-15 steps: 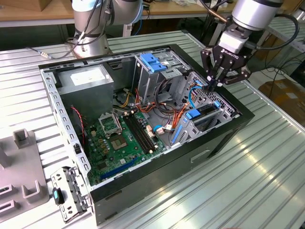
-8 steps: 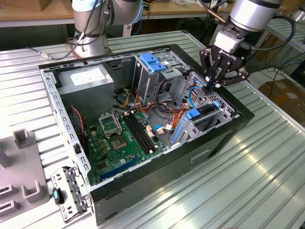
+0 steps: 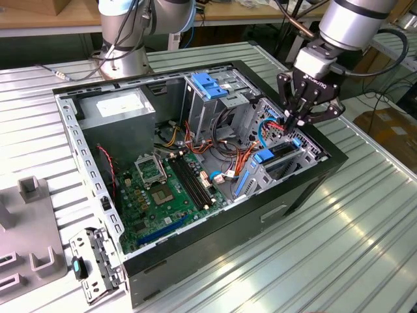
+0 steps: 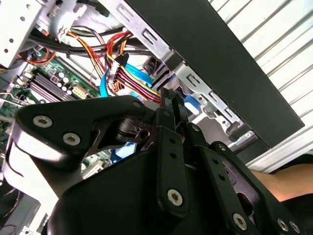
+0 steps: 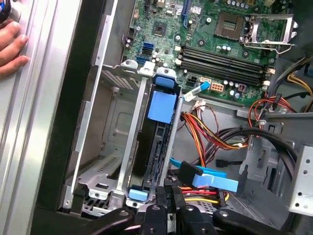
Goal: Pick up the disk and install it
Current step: 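Insert the first disk wire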
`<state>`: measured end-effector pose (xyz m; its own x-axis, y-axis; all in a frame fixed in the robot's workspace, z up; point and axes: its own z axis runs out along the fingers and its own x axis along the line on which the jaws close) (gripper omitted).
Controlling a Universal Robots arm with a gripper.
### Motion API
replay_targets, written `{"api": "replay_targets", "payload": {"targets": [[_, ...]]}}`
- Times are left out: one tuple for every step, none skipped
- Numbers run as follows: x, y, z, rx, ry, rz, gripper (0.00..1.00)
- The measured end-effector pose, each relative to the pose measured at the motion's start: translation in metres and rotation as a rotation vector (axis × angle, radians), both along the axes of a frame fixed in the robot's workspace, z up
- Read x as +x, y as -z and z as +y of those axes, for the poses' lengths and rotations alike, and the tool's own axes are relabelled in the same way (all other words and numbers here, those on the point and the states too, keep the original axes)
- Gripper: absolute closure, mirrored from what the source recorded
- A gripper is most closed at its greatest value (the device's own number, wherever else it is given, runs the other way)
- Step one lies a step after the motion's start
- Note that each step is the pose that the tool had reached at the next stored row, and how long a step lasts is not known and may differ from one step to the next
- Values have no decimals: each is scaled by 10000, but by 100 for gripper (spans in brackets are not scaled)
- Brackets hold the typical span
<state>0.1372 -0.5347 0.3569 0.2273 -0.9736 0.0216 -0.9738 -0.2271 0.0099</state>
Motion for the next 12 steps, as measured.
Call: {"api": "replay_targets", "payload": {"targets": [[-1, 3, -4, 0, 34, -1, 83], [-1, 6, -4, -2, 206, 0, 83], [-2, 16, -4, 2, 534, 0, 83], [-2, 26, -5, -4, 735, 0, 83], [-5, 32, -4, -8, 779, -1, 83], [-14, 37, -5, -12, 795, -1, 83], [-29, 42, -7, -18, 796, 0, 83], [-36, 46, -7, -30, 796, -1, 83], [-38, 48, -8, -35, 796, -1, 83], [-42, 49, -8, -36, 844, -2, 83], [-42, 48, -8, -38, 948, -2, 83], [-43, 49, -8, -39, 1145, 0, 83]]}}
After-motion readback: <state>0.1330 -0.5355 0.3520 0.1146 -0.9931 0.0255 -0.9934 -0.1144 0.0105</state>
